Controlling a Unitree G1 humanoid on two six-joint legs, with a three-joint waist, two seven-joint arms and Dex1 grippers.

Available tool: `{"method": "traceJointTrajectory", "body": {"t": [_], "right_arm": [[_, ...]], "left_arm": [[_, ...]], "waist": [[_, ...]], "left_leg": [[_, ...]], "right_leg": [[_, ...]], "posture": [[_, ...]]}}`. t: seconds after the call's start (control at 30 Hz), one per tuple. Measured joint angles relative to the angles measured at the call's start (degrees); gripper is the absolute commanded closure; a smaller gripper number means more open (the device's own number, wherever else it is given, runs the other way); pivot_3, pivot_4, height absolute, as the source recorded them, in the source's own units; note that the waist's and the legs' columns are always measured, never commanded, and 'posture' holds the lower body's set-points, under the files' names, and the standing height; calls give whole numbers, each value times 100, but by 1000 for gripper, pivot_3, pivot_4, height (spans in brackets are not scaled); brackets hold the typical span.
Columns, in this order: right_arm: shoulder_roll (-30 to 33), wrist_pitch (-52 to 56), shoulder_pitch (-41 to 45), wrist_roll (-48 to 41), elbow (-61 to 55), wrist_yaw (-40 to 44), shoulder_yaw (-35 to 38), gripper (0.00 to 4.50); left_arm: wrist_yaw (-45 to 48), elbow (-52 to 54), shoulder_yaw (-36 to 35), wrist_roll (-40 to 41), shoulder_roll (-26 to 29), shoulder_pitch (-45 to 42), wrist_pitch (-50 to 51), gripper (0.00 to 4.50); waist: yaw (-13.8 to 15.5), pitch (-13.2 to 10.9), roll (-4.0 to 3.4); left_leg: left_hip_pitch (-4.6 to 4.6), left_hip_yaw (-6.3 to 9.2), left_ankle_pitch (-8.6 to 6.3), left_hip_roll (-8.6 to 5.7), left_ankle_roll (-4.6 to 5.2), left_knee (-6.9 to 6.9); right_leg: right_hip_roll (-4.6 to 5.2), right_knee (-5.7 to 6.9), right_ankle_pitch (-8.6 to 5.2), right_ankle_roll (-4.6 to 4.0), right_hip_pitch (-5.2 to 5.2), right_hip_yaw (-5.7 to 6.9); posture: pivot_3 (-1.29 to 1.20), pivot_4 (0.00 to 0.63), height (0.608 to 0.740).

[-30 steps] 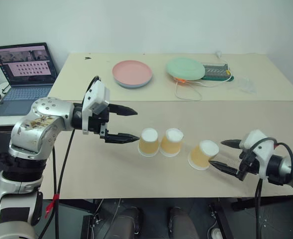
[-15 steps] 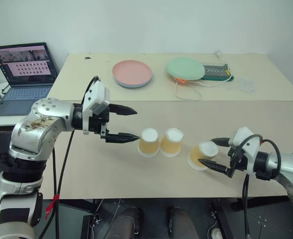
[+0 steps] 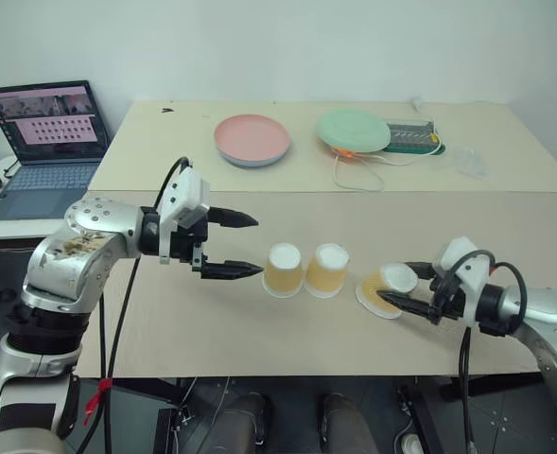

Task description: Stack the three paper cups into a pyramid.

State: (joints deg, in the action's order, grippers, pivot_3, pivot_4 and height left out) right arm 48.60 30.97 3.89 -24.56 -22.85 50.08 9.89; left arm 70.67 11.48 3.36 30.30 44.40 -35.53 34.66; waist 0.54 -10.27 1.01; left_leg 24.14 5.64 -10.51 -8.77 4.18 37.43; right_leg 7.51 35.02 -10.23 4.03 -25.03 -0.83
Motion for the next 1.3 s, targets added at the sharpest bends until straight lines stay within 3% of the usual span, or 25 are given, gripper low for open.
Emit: {"method": "traceJointTrajectory", "body": {"t": [0.27,0.43,0.53,0.63,1.0,1.3], "right_arm": [[-51,425,989,-1045,-111,162,199,1873],[467,689,1919,-1706,-174,698,287,1873],[962,635,2417,-1715,202,1331,223,1873],[1061,398,2554,-1456,576,1731,-26,1873],[-3,-157,4129,-380,1389,2317,-1844,1873],[-458,-330,4665,19,1754,2750,-2295,1873]], "left_arm": [[-44,13,2,-79,-4,183,-134,0],[-68,39,-3,-84,2,239,-151,0],[-105,108,-10,-84,9,291,-151,0],[-156,130,-10,-84,7,304,-153,0],[-261,240,-96,-79,52,449,-153,0],[-313,313,-141,-79,65,480,-153,0]], "waist": [[-8,0,0],[14,-1,-1],[19,-2,1],[7,-1,2],[-130,-3,-1],[-112,-3,-1]], "left_leg": [[1,0,0,2,0,0],[5,1,-1,2,1,-1],[5,2,-1,2,2,-1],[5,0,-1,3,2,-1],[8,-7,0,11,-1,-3],[7,-3,0,8,-3,-3]], "right_leg": [[0,-1,1,-2,-1,1],[-1,-3,1,-2,-4,3],[-1,-6,1,-2,-5,6],[0,-4,1,-2,-3,5],[-7,1,10,-14,-18,2],[-9,4,12,-14,-20,2]], "posture": [[0,150,729],[0,150,729],[0,150,729],[0,150,729],[0,150,729],[0,150,729]]}}
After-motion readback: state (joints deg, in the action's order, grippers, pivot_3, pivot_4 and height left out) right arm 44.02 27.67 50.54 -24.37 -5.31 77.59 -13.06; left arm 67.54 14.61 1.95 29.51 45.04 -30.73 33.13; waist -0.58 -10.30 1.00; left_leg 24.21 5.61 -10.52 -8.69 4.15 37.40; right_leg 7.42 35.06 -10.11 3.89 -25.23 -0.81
